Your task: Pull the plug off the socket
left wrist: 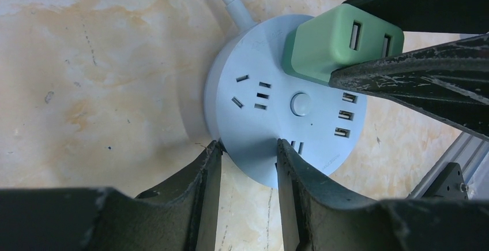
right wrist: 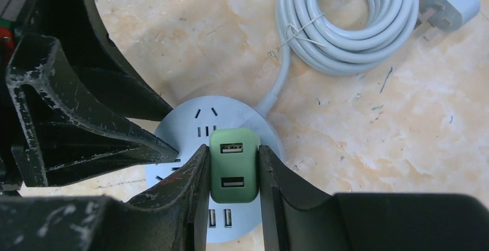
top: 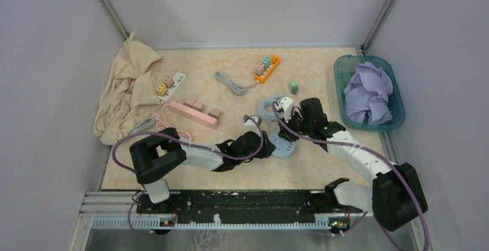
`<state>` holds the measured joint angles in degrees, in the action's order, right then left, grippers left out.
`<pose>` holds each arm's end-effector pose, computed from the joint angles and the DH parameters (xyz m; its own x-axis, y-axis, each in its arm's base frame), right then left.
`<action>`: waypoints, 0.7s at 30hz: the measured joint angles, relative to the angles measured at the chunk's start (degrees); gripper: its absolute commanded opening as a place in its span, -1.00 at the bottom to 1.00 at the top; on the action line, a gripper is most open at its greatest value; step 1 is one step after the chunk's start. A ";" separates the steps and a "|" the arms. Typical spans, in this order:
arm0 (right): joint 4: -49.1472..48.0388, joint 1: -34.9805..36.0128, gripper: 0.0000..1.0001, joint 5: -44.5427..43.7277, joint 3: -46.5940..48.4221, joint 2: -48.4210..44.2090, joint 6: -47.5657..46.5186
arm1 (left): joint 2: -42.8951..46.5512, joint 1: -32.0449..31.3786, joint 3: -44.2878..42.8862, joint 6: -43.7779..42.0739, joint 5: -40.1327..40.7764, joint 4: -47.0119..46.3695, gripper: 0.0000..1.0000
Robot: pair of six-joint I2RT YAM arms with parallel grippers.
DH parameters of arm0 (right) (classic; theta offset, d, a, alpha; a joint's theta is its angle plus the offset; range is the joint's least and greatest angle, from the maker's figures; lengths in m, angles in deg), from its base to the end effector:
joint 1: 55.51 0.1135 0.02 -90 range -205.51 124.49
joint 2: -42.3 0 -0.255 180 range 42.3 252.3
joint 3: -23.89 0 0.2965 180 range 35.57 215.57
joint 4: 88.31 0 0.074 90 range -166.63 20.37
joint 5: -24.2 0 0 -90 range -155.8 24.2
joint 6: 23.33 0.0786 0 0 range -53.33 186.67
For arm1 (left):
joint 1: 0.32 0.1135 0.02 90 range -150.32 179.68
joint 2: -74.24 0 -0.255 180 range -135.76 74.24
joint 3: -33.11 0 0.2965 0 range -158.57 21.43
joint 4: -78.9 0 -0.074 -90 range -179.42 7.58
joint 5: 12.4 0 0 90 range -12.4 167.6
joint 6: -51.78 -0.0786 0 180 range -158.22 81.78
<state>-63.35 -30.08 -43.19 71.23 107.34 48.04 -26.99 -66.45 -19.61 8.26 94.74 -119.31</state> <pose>0.2603 0.1572 0.1552 -0.3717 -0.5033 -0.7801 -0.8131 0.5820 0.0120 0.1810 -0.3517 0.0663 -0.6996 -0.1314 -0.7024 0.3828 0.7611 -0.5237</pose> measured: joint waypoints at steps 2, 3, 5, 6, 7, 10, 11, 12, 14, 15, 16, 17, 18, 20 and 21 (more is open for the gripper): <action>0.04 0.04 -1.00 -1.29 0.00 0.00 0.96 | -0.44 0.02 -0.31 0.00 0.02 -0.20 -0.15; 0.04 0.07 -1.00 -1.60 0.00 0.00 1.27 | -0.57 0.04 -0.37 0.00 0.04 -0.33 -0.15; 0.07 0.07 -1.00 -1.53 0.00 0.00 1.31 | -0.61 0.07 -0.37 0.00 0.07 -0.50 -0.15; 0.11 0.07 -1.00 -1.20 0.00 0.00 1.05 | -0.61 0.07 -0.37 0.00 0.07 -0.50 -0.15; 0.26 0.02 -1.00 -0.57 0.00 0.00 0.33 | -0.61 0.07 -0.37 -0.02 0.04 -0.50 -0.15; 0.87 -0.28 -1.00 2.23 0.11 -0.04 -2.89 | -0.61 0.07 -0.37 -0.02 0.02 -0.50 -0.15; 1.20 -0.59 -1.00 3.74 0.24 -0.07 -4.48 | -0.57 0.04 -0.37 0.00 -0.04 -0.48 -0.15; 1.57 -0.70 -1.00 4.83 0.48 -0.07 -5.64 | -0.55 0.04 -0.37 0.04 -0.15 -0.46 -0.15; 1.97 -0.79 -1.00 6.60 0.87 -0.09 -7.50 | -0.37 0.02 -0.37 0.22 -0.35 -0.31 -0.15; 1.86 -0.81 -1.00 7.28 0.87 -0.17 -8.00 | -0.33 0.02 -0.35 0.26 -0.44 -0.26 -0.15; 1.79 -0.83 -1.00 7.50 0.87 -0.28 -8.17 | -0.28 0.02 -0.35 0.35 -0.61 -0.20 -0.15; 1.73 -0.83 -1.00 7.45 0.87 -0.31 -8.13 | -0.28 0.02 -0.35 0.39 -0.66 -0.20 -0.15; 1.66 -0.83 -1.00 7.13 0.87 -0.33 -7.80 | -0.26 0.02 -0.33 0.44 -0.68 -0.20 -0.15; 1.49 -0.81 -1.00 5.57 0.87 -0.33 -5.95 | -0.28 0.02 -0.33 0.44 -0.70 -0.24 -0.15; 1.40 -0.81 -1.00 4.74 0.87 -0.33 -4.96 | -0.31 0.02 -0.33 0.44 -0.72 -0.26 -0.15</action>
<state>-61.95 -30.89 -38.45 72.10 107.01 43.08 -27.29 -66.43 -19.94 8.70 94.02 -119.57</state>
